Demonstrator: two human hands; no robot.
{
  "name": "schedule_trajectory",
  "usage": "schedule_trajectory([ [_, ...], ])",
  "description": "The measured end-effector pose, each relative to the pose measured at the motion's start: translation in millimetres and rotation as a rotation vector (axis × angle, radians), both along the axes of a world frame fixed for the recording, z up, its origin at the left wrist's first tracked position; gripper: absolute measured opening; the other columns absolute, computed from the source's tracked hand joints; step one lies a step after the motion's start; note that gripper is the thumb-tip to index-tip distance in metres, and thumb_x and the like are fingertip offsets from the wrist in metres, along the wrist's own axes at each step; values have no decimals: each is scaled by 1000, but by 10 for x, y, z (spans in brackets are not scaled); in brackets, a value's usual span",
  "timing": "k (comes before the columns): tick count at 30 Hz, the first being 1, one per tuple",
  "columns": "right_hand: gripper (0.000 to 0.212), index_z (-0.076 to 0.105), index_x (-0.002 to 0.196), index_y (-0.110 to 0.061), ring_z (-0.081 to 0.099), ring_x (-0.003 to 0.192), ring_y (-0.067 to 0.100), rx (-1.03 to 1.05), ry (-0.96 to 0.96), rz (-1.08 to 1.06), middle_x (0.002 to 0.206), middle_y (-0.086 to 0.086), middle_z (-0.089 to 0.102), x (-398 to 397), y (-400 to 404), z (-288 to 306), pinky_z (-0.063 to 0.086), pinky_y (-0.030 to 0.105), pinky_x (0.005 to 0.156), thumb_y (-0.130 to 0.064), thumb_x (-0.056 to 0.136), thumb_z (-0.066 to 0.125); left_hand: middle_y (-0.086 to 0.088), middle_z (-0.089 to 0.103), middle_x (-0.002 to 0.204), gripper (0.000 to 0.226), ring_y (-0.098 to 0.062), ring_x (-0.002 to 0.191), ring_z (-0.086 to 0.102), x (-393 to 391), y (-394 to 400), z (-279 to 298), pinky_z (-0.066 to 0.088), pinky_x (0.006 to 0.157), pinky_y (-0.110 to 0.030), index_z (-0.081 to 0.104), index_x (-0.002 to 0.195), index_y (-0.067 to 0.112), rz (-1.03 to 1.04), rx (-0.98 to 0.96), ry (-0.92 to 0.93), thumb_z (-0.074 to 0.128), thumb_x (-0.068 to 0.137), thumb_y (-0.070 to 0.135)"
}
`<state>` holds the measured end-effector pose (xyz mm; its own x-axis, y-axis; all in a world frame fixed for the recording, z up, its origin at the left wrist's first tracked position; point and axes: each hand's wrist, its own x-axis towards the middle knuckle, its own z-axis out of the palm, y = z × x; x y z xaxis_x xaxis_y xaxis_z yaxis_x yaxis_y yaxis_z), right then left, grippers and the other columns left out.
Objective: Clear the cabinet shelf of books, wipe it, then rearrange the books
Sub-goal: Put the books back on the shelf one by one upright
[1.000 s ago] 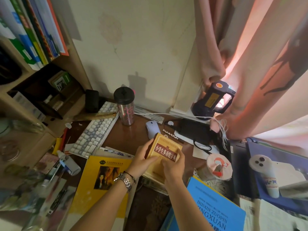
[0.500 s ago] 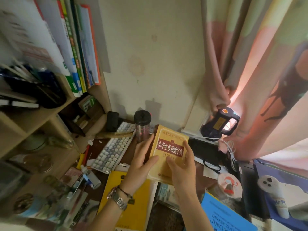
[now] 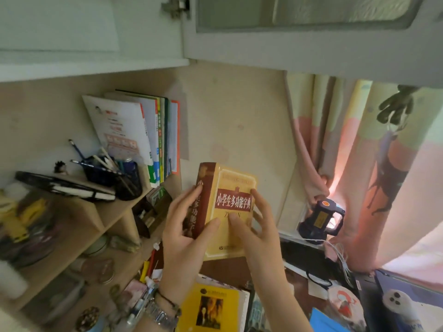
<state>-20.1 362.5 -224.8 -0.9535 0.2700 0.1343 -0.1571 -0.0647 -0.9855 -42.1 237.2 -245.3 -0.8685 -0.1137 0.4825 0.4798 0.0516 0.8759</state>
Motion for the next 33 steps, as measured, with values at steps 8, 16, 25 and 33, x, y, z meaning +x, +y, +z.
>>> schedule_trajectory([
  [8, 51, 49, 120, -44, 48, 116, -5, 35, 167, -1, 119, -31, 51, 244, -409, 615, 45, 20, 85, -32, 77, 76, 34, 55, 115, 74, 8, 107, 55, 217, -307, 555, 49, 71, -7, 42, 128, 50, 109, 66, 70, 80, 70, 25],
  [16, 67, 40, 129, -35, 63, 102, 7, -212, 187, 37, 118, -10, 57, 298, -803, 719, 58, 38, 85, -8, 79, 76, 28, 54, 126, 77, -2, 118, 54, 422, -452, 677, 54, 89, -32, 46, 122, 51, 135, -171, 155, 86, 57, 39],
  [25, 68, 44, 120, -27, 71, 91, 21, -404, 123, -165, 105, 6, 68, 235, -687, 640, 58, 46, 83, -10, 67, 83, 22, 48, 138, 97, -2, 124, 51, 493, -438, 645, 47, 98, -22, 26, 138, 47, -144, -245, 140, 84, 68, 12],
  [33, 65, 38, 121, -36, 70, 88, 14, -329, 191, -138, 110, 0, 61, 271, -610, 720, 59, 44, 81, -3, 77, 74, 33, 43, 134, 50, 9, 122, 45, 343, -563, 731, 48, 97, -30, 49, 124, 46, -97, -168, -1, 68, 79, 34],
])
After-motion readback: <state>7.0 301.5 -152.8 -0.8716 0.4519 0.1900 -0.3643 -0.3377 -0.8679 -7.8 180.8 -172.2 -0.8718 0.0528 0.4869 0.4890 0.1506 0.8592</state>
